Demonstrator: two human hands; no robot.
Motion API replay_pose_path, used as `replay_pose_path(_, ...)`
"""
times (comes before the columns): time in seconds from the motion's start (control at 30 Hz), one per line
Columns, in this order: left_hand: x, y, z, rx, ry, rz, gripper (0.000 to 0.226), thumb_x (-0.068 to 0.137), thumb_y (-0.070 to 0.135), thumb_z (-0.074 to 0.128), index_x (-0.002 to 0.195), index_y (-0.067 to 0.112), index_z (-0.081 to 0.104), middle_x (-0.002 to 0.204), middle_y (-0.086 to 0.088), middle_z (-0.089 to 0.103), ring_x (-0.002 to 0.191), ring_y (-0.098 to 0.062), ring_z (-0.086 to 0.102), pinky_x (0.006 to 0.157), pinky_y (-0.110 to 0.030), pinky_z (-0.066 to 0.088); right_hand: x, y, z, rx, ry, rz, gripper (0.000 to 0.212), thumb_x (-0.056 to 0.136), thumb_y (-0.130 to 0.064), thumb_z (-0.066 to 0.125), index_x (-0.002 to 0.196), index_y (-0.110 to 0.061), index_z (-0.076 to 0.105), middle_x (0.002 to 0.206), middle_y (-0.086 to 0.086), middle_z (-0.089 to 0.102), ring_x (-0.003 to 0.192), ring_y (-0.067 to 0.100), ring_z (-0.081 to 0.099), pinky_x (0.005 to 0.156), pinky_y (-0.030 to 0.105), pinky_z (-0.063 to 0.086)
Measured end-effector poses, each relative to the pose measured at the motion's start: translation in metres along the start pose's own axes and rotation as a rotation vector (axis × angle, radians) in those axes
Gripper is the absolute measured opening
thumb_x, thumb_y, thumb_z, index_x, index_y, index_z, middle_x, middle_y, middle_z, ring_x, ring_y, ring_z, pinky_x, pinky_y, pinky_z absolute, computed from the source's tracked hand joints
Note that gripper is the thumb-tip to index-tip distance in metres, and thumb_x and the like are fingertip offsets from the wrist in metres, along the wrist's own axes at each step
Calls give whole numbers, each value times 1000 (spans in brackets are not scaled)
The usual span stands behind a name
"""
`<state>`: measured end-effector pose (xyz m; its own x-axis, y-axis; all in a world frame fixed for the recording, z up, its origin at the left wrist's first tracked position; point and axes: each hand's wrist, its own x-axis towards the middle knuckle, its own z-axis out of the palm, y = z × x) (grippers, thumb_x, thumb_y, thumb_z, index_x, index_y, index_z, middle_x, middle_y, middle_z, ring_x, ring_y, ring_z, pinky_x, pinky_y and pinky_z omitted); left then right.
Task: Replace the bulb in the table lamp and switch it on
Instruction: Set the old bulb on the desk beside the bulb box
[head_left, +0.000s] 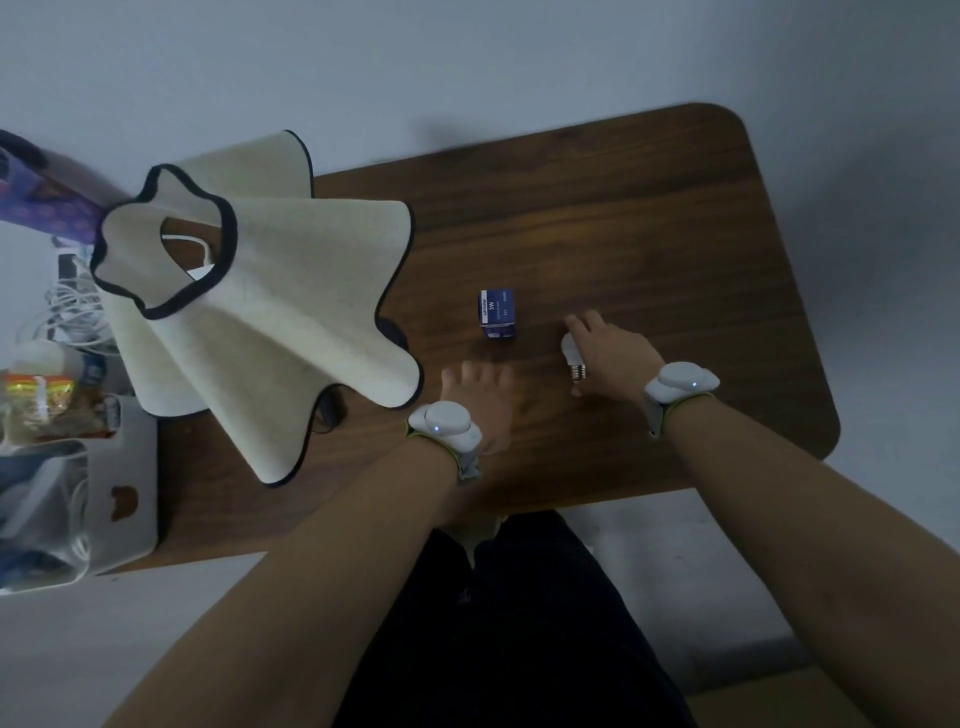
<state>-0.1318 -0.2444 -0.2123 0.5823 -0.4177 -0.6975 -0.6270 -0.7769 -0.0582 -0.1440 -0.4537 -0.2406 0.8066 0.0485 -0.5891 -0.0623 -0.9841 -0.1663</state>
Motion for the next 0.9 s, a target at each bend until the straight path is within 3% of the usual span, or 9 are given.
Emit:
replay_pose_path(0.3,1,4,1,-8,-8,-4,76,92,31,61,157,17,24,154,-11,38,138,-36,37,113,-54,33,-4,6,2,24,-12,13,118,75,-44,91,162,-13,17,155,13,32,132,37,52,94,52,56)
replay_pose_path(0.47,1,4,-7,-3,5,25,81,91,35,64,158,17,23,153,-11,38,138,-36,36,113,-53,33,-10,8,-3,28,60,25,105,82,-67,74,158,-16,22,153,11,36,128,35,55,88,51,57)
replay_pose_path(0.57,0,5,-16,-29,92,48,79,95,44,61,158,15,25,153,-11,39,139,-35,38,113,-52,35,-16,10,-9,32,70,21,96,92,-76,51,161,-17,20,160,10,35,134,34,52,93,50,54)
replay_pose_path(0.7,-8,9,-33,-121,238,53,70,100,55,51,153,12,34,153,-13,43,140,-34,42,112,-49,40,-30,6,-11,32,143,13,87,99,-75,28,164,-16,21,168,10,30,150,31,37,117,48,38)
replay_pose_path(0.8,-16,13,-48,-166,371,39,66,104,52,46,154,11,36,155,-11,44,143,-30,41,115,-46,39,-39,0,-21,32,255,4,80,104,-67,19,163,-14,27,169,10,30,155,29,29,125,45,26)
replay_pose_path(0.9,-26,15,-67,-155,491,17,64,103,50,47,153,11,38,154,-10,44,144,-30,40,116,-46,37,-45,-5,-42,55,363,31,73,107,-61,22,162,-14,30,167,11,34,154,28,31,126,45,27)
